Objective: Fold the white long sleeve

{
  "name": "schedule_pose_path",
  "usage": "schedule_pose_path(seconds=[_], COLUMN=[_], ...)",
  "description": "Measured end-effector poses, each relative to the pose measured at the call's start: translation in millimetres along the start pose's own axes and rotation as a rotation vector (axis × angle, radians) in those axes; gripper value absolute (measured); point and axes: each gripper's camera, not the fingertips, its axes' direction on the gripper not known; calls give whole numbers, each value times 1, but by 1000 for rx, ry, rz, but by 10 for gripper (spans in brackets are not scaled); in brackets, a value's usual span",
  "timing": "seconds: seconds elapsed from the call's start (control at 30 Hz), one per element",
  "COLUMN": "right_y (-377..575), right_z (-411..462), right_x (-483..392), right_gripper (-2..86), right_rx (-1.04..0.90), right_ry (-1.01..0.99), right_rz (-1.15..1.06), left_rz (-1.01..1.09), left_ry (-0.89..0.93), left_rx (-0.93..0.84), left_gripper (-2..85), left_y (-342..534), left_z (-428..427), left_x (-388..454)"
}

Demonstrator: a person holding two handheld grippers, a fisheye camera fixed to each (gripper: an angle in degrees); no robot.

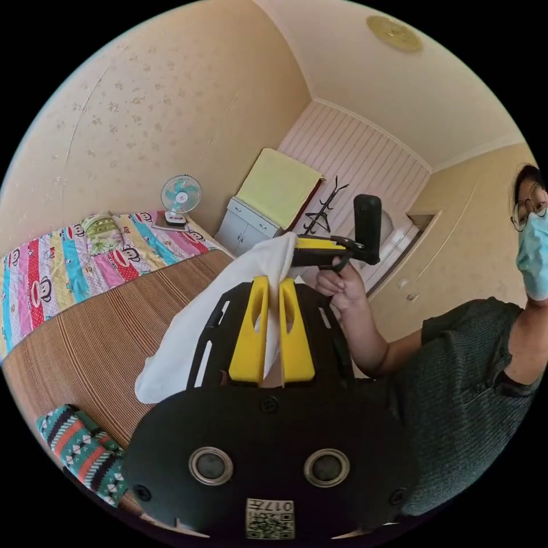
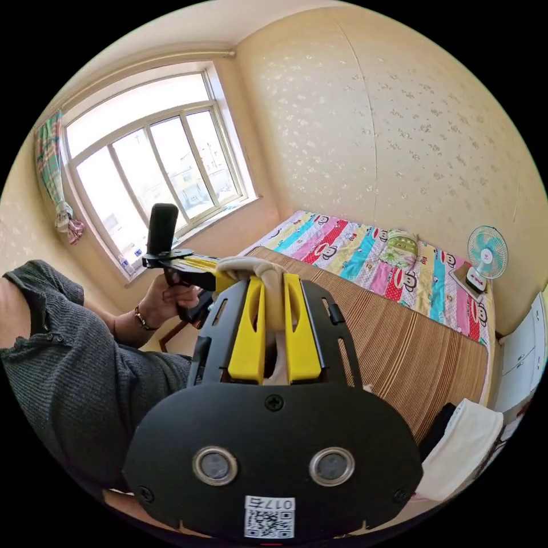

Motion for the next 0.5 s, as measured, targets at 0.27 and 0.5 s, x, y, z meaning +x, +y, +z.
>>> schedule_pose_path(seconds=[0.27, 0.5], right_y=[126, 179], right_z=[-46, -13], right_x=[18, 5], right_gripper=[99, 134], right_rx=[190, 103], right_ry=[-288, -395], right_rz=[51, 102], left_rz=[96, 125], left_ry=[65, 54], left_rx=[193, 304], left_gripper=[20, 27], left_y=[-49, -79], left_z=[-86, -139], left_x=[28, 50])
